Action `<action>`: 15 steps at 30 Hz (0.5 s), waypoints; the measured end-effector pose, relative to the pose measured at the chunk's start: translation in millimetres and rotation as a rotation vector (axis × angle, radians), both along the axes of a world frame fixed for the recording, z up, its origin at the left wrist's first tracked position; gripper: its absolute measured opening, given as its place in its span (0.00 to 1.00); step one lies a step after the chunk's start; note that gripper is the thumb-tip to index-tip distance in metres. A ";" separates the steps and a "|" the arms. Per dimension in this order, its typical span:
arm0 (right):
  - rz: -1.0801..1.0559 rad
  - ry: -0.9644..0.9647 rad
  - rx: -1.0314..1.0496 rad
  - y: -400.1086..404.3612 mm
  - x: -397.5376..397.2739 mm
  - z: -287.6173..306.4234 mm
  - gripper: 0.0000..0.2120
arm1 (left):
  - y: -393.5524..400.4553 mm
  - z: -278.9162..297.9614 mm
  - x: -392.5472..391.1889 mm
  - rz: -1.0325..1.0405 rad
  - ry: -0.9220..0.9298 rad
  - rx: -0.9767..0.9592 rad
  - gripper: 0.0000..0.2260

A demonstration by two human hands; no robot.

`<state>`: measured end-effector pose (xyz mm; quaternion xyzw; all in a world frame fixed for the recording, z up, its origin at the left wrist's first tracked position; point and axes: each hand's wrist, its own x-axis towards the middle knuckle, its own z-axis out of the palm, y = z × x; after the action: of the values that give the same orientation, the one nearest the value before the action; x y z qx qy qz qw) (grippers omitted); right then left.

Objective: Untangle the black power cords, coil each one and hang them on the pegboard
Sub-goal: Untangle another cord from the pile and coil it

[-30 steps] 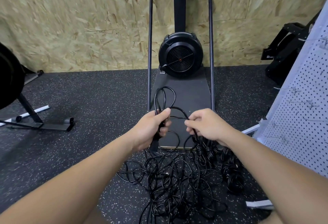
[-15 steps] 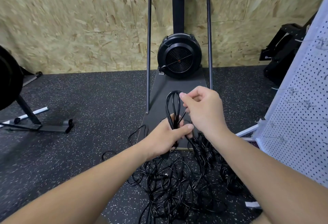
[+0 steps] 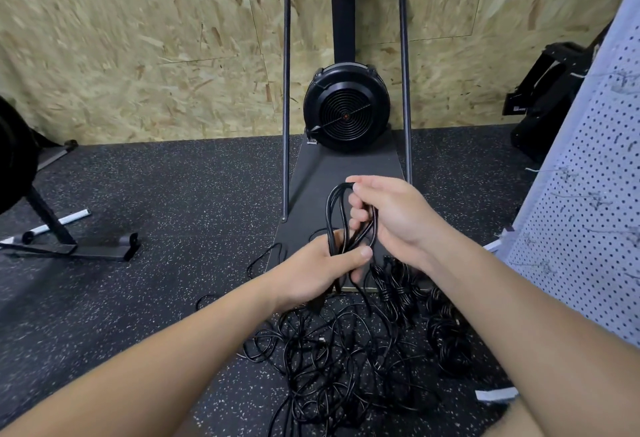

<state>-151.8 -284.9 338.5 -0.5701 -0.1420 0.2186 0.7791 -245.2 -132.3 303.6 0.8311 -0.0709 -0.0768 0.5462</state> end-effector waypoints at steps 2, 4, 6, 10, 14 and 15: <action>0.004 0.015 0.023 -0.6 1.4 3.7 0.12 | -0.4 1.6 0.0 -0.027 0.034 -0.136 0.15; -0.029 -0.050 -0.038 -1.3 0.3 9.8 0.10 | -3.5 2.9 -2.6 -0.029 0.148 -0.380 0.14; -0.089 -0.081 -0.087 -2.1 -1.6 12.9 0.06 | -4.0 2.5 -2.4 -0.049 0.218 -0.510 0.20; -0.190 -0.087 -0.079 -4.8 1.0 14.6 0.09 | -4.7 8.2 -2.1 -0.095 0.247 -0.605 0.18; -0.265 -0.050 -0.065 -6.0 6.8 15.7 0.10 | -11.1 12.2 -2.7 0.043 0.237 -0.646 0.16; -0.276 -0.035 -0.060 -6.0 8.2 15.6 0.11 | -14.3 12.1 -3.7 0.081 0.205 -0.635 0.13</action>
<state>-143.6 -290.9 354.1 -0.6110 -0.0691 0.1036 0.7818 -248.9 -146.6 315.7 0.6095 -0.0029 -0.1121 0.7848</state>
